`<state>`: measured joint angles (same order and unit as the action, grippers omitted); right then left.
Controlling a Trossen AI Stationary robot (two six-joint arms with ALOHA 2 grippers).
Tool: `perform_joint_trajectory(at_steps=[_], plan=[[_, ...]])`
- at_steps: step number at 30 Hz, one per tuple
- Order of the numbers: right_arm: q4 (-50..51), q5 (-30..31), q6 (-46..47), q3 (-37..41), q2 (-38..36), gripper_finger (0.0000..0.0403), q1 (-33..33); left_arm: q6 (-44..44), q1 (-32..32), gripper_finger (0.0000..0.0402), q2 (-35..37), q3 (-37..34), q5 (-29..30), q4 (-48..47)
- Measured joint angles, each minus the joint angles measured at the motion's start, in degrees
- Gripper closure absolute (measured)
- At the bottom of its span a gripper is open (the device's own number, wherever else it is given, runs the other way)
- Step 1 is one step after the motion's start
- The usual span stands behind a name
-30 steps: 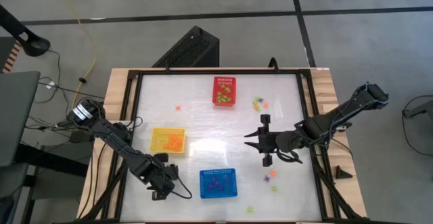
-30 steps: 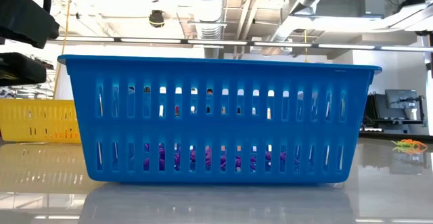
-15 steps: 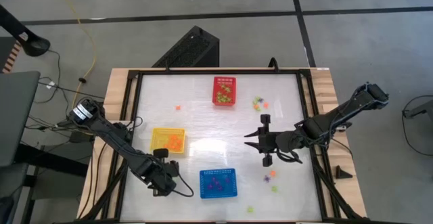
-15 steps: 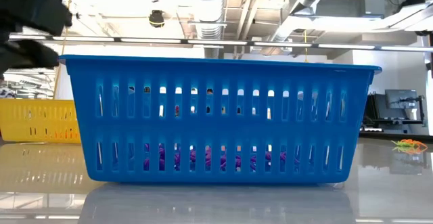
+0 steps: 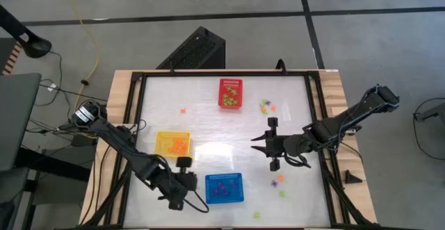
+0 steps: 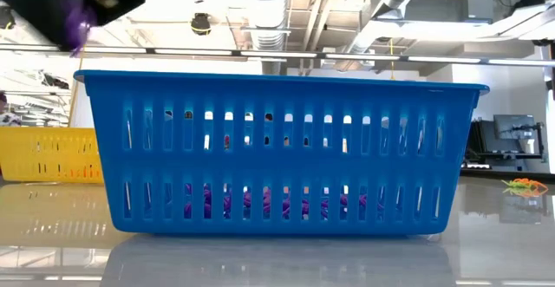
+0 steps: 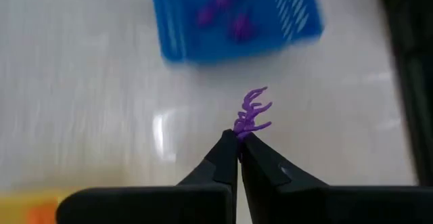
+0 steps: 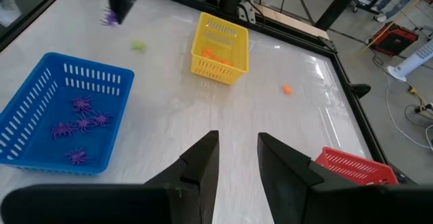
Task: Sort Halloween decoration
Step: Put the purple spider toy into the blue basket
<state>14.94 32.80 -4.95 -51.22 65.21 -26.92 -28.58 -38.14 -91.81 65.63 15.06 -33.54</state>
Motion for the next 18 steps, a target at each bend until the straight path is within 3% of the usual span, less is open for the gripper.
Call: perform_joint_trajectory(at_steps=[11,18], plan=[[2.7,0.0,0.2,0.0,0.0,0.0269,-0.5,11.7,5.4,0.0401,-0.1,-2.3,2.4,24.8],[11.9,0.0,3.9,-2.0,-0.4,0.0269,-4.7,11.8,8.9,0.0390,-2.1,-4.2,-4.2,32.1]])
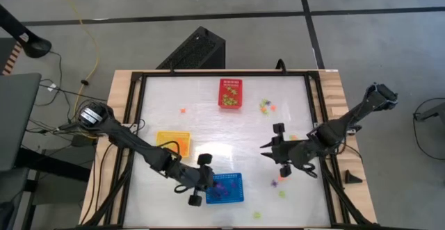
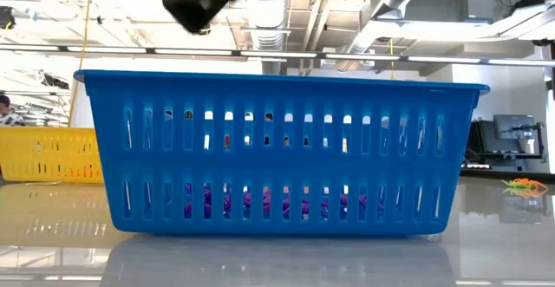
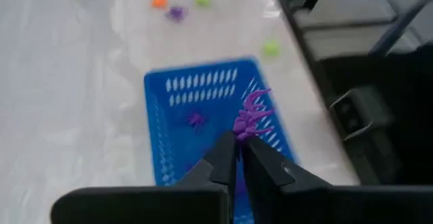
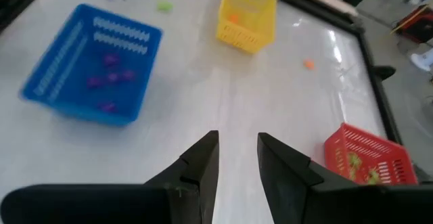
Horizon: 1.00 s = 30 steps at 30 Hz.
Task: Sort Halloween decoration
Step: Put the purple spider toy into the blue basket, then put the green spider toy into the red basket
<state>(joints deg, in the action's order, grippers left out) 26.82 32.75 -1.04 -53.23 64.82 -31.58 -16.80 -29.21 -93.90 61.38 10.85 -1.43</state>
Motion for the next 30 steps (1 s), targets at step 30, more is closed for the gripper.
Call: perform_joint_trajectory(at_steps=[30], plan=[[20.6,-3.6,18.8,-4.7,0.0,0.0269,-8.5,12.9,9.5,0.0285,-5.0,7.0,7.5,-4.8]])
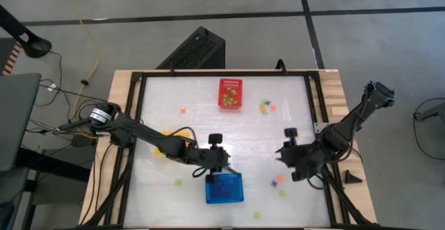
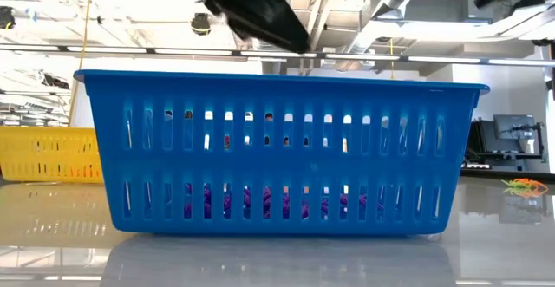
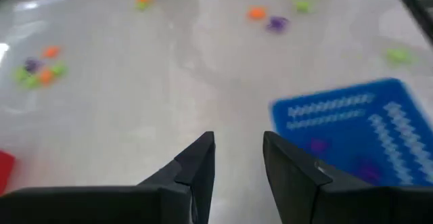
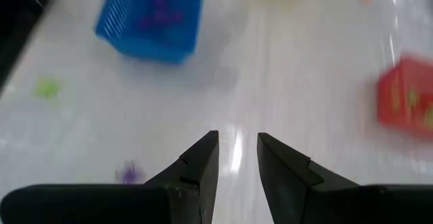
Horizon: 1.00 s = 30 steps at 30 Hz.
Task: Sort Halloween decoration
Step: Put the green spider toy into the red basket
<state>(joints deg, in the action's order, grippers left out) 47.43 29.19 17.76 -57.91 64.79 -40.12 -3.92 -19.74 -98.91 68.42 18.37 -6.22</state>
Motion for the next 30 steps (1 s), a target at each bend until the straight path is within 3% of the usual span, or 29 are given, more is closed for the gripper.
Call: perform_joint_trajectory(at_steps=[6,10,14,19,23,28,30], plan=[[11.9,10.5,11.3,1.5,0.0,0.0269,3.3,6.0,5.3,0.0285,-2.5,0.0,-0.6,1.9],[12.6,11.4,13.8,3.9,-0.1,0.0269,11.2,11.3,9.9,0.0285,-0.6,-0.5,-3.8,0.9],[6.9,11.1,11.9,9.5,-0.2,0.0269,21.3,14.8,15.3,0.0285,5.4,-3.5,-9.3,3.4],[-6.8,4.8,4.4,17.2,-3.5,0.0269,34.0,15.3,21.9,0.0285,16.5,-17.1,-16.5,13.7],[-18.1,-2.5,0.3,21.2,-7.6,0.0269,40.0,12.7,24.9,0.0285,27.2,-31.1,-15.3,29.2],[-25.4,-4.2,3.5,24.8,-8.2,0.0269,46.5,15.9,25.7,0.0285,35.5,-45.7,-14.0,54.1],[-27.9,-6.8,5.3,25.9,-6.8,0.0269,48.6,17.4,25.7,0.0285,38.5,-49.4,-14.1,59.2]])
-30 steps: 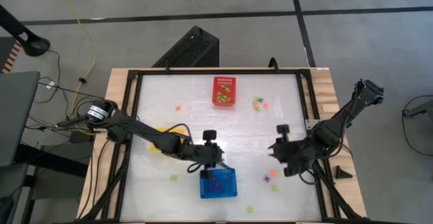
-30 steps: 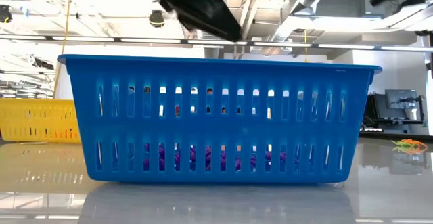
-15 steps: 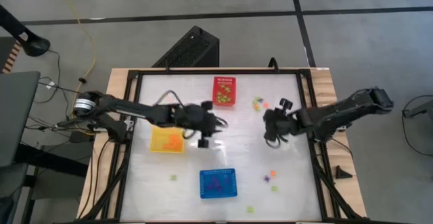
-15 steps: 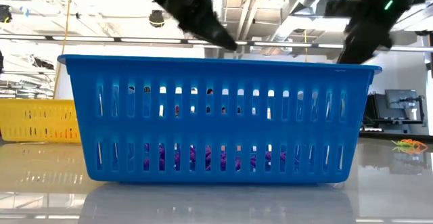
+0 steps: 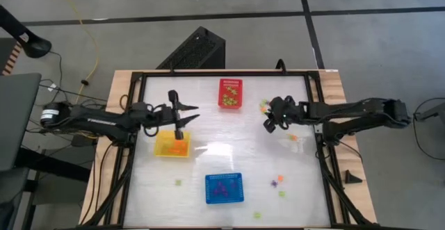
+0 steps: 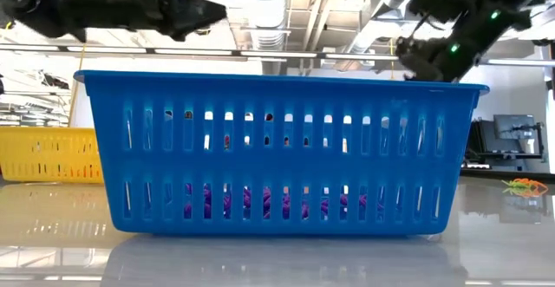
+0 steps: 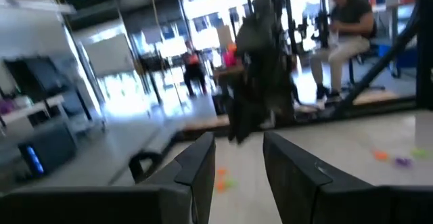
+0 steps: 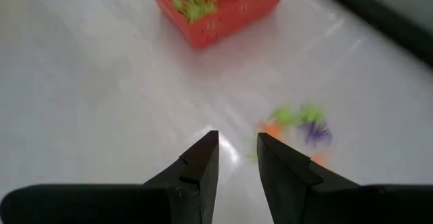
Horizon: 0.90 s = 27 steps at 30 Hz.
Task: Sort Halloween decoration
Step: Put the green spider toy into the red basket
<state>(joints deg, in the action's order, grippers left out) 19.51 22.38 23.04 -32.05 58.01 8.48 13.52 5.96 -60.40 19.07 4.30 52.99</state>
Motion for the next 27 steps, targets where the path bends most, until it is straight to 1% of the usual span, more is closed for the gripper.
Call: perform_joint_trajectory(at_steps=[2,4,8,11,13,18,27], plan=[[-1.7,-1.3,2.6,0.8,1.8,0.0269,1.4,1.3,0.0,0.0285,2.5,-1.6,-0.6,0.9],[-3.1,-1.2,6.1,1.0,4.3,0.0269,2.3,2.7,0.0,0.0285,5.0,-2.7,-0.8,-1.6],[-4.3,0.4,13.9,1.0,8.9,0.0269,4.0,5.6,0.0,0.0285,8.6,-2.7,-0.5,-7.3],[-5.6,0.7,17.8,1.0,12.5,0.0269,4.5,6.8,0.0,0.0285,10.3,-2.7,-0.5,-8.6],[-5.9,2.3,20.0,1.0,14.9,0.0269,4.4,6.8,0.0,0.0285,11.0,-2.6,-0.5,-8.4],[-7.6,6.4,23.0,1.0,19.7,0.0269,4.4,6.8,0.0,0.0285,11.8,-2.6,-1.5,-9.5],[-11.4,6.7,23.5,1.0,25.5,0.0269,4.6,6.8,0.0,0.0285,11.7,-2.6,-2.1,-10.3]])
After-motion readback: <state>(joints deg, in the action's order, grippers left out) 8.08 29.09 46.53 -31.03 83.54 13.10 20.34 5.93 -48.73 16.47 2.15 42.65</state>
